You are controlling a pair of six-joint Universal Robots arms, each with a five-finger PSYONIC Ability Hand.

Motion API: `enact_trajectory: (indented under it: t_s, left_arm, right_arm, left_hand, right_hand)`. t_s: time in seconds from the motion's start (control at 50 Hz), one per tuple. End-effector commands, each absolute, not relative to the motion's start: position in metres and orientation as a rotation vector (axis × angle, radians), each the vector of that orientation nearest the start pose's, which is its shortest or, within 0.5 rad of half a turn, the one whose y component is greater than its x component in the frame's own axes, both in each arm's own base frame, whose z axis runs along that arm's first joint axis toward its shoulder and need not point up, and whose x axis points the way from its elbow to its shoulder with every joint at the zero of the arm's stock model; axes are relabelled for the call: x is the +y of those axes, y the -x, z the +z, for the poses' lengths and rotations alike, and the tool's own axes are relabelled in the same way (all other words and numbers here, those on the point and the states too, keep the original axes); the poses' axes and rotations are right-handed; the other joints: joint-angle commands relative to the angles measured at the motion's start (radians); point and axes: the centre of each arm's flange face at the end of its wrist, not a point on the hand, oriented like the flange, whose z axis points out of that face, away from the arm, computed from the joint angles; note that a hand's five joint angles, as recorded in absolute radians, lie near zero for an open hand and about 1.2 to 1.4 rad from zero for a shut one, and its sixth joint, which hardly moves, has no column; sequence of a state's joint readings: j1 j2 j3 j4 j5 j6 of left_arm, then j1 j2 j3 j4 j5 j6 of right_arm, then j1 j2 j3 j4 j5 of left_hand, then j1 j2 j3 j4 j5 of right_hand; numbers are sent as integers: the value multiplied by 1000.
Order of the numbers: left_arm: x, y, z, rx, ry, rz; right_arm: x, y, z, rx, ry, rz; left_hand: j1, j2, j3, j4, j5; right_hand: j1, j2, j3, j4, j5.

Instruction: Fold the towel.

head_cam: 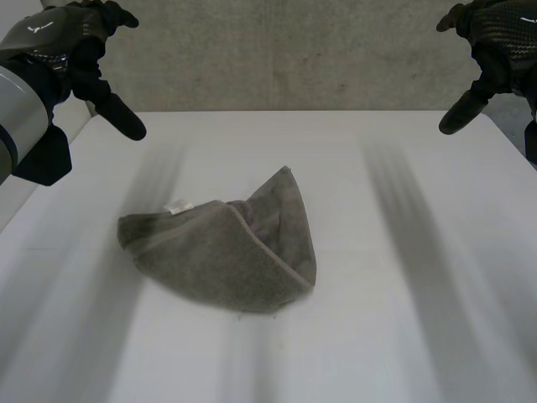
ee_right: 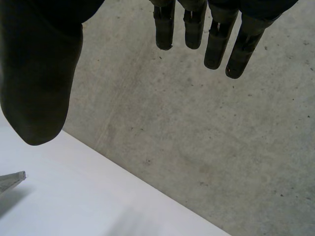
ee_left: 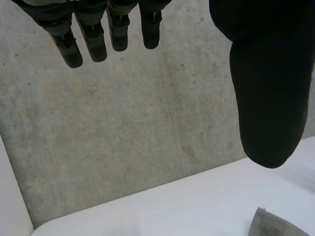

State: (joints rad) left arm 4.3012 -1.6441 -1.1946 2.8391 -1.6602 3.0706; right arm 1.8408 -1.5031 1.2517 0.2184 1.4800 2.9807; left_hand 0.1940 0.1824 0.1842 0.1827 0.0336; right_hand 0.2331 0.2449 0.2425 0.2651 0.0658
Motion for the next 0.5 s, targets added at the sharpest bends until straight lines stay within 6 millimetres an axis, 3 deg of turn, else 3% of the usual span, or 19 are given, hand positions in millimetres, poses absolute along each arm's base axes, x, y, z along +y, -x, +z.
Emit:
enact_trajectory:
  t_s: [0.02, 0.2, 0.3, 0.34, 0.36, 0.4, 0.46, 0.5]
  left_arm:
    - [-236, 237, 372, 2441, -315, -2367]
    - [-235, 238, 368, 2451, -330, -2356]
    - [-237, 242, 357, 2468, -415, -2304]
    - [-240, 251, 340, 2479, -576, -2219]
    - [-240, 251, 340, 2479, -577, -2219]
    - [-244, 260, 319, 2482, -762, -2128]
    - [-245, 264, 309, 2482, -855, -2085]
    - [-250, 271, 285, 2492, -1006, -2000]
  right_arm:
    - [-270, -218, 365, 2027, 542, -2150]
    - [-271, -222, 360, 2022, 602, -2131]
    - [-276, -227, 338, 2110, 747, -2052]
    - [-270, -234, 324, 2157, 863, -1914]
    - [-270, -234, 324, 2158, 864, -1914]
    - [-265, -242, 310, 2165, 903, -1754]
    - [-267, -245, 302, 2174, 885, -1686]
    - [-270, -249, 288, 2185, 817, -1566]
  left_hand:
    - [-1, 11, 9, 10, -15]
    - [19, 31, 29, 31, 5]
    - [25, 37, 35, 37, 11]
    - [37, 49, 47, 48, 23]
    - [37, 49, 47, 48, 23]
    - [40, 52, 50, 51, 26]
    - [40, 52, 50, 51, 26]
    - [63, 75, 73, 75, 49]
  right_hand:
    - [-59, -70, -68, -91, -66]
    - [-59, -70, -68, -91, -66]
    - [-59, -70, -68, -91, -66]
    - [-59, -70, -68, -91, -66]
    - [-59, -70, -68, -91, -66]
    - [-59, -70, -68, -91, -66]
    - [-59, -70, -68, -91, -66]
    - [-59, -70, -68, -91, -66]
